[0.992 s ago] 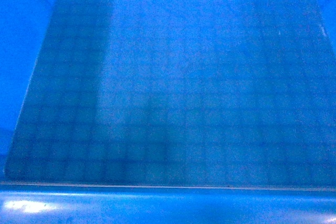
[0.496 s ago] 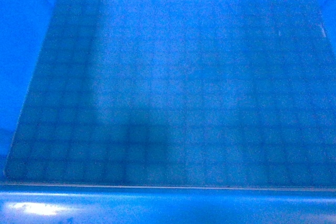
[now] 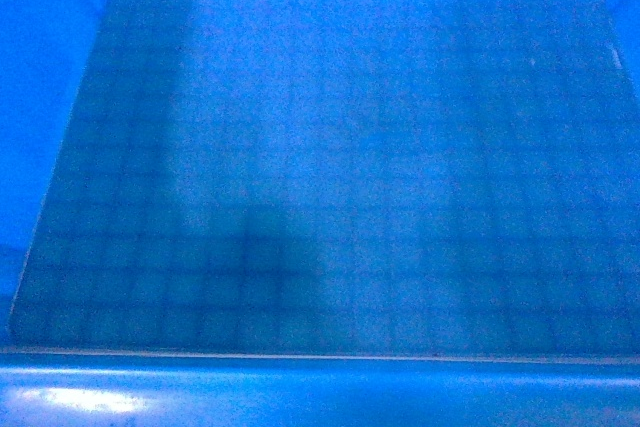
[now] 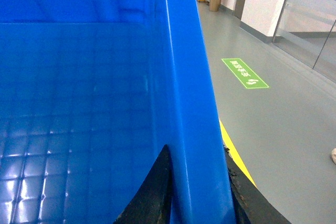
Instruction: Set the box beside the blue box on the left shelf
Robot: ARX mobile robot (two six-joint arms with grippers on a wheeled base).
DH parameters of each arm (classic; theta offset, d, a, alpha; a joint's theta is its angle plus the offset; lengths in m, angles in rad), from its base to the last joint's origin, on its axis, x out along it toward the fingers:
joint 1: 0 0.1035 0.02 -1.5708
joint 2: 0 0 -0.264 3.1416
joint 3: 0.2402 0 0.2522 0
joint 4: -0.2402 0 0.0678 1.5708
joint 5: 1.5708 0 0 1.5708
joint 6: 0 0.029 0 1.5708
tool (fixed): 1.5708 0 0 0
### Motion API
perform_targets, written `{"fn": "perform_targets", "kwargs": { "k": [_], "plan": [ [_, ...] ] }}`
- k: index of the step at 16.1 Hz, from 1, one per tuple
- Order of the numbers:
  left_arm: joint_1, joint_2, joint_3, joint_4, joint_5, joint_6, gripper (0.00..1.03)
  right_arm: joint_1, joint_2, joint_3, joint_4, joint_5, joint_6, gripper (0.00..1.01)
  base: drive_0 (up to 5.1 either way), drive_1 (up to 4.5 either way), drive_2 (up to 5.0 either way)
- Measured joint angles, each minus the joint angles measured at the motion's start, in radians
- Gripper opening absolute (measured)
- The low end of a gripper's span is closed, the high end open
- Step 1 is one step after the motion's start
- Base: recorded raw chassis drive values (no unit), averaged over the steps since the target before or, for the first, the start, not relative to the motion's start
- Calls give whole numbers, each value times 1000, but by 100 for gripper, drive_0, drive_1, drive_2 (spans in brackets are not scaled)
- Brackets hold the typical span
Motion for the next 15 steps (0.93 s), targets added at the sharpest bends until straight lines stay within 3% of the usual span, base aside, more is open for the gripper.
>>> {"fn": "perform_targets", "kwargs": {
  "k": [10,15],
  "plan": [
    [0,1,0,-4,0,1,17,0,1,-2,-3,1,-3,16,0,0,0],
    [0,1,0,0,1,1,17,0,1,-2,1,0,-3,16,11,437,-415]
  ]
}}
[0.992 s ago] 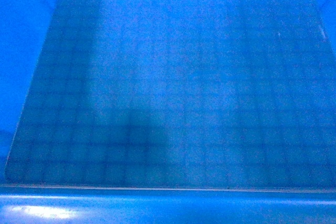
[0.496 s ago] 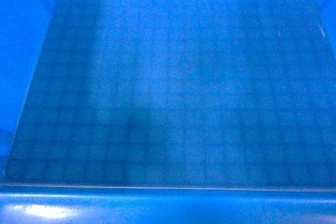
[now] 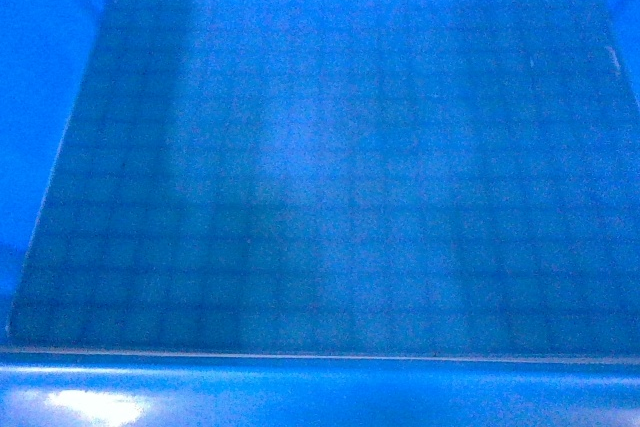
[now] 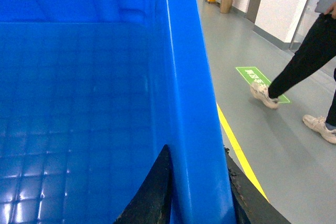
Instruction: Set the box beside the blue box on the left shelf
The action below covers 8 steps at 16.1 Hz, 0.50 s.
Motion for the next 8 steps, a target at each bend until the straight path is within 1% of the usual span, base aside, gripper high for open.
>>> {"fn": "perform_targets", "kwargs": {
  "k": [8],
  "plan": [
    [0,0,0,-4,-1,0,16,0,0,0,-2,0,-1,16,11,437,-415]
  ]
}}
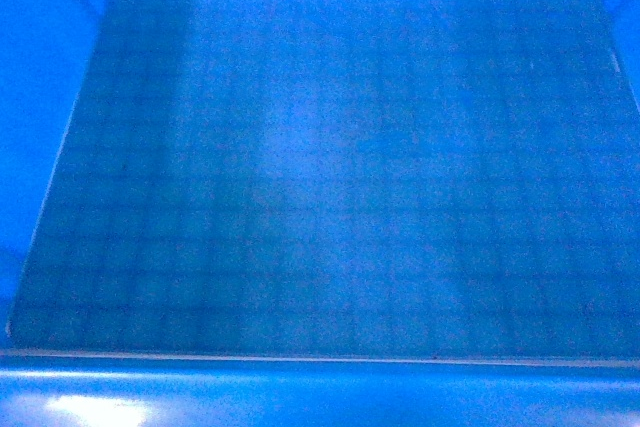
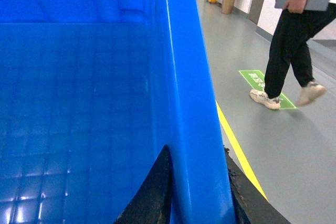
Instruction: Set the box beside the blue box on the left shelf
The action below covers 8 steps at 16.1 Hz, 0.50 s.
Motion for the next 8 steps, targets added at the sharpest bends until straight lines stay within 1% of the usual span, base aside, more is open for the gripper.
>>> {"fn": "perform_targets", "kwargs": {
  "k": [8],
  "plan": [
    [0,0,0,0,-1,0,16,0,0,-1,2,0,-1,16,9,434,-417]
  ]
}}
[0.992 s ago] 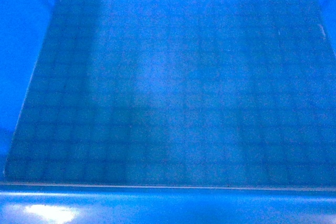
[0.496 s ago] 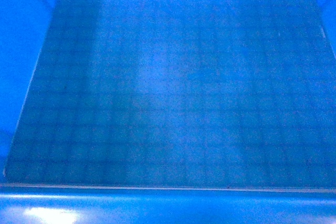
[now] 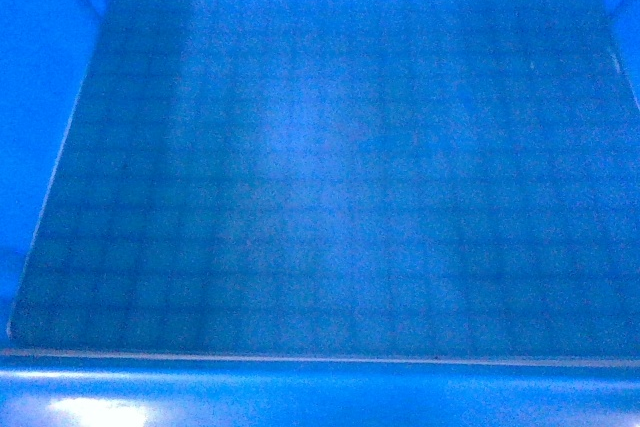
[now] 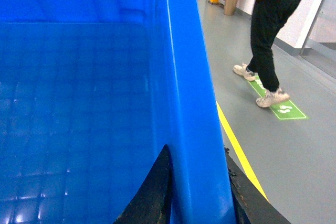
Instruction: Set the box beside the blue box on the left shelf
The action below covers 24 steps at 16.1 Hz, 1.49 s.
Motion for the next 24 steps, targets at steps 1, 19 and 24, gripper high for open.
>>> {"fn": "perform_targets", "kwargs": {
  "k": [1,19,24],
  "plan": [
    [0,0,0,3,0,0,16,0,0,0,-2,0,0,16,7,433,-419],
    [0,0,0,1,2,0,16,0,0,0,-3,0,0,16,6,431,-420],
    [0,0,-1,-1,1,1,16,0,0,0,-4,0,0,16,3,429,-422]
  ]
}}
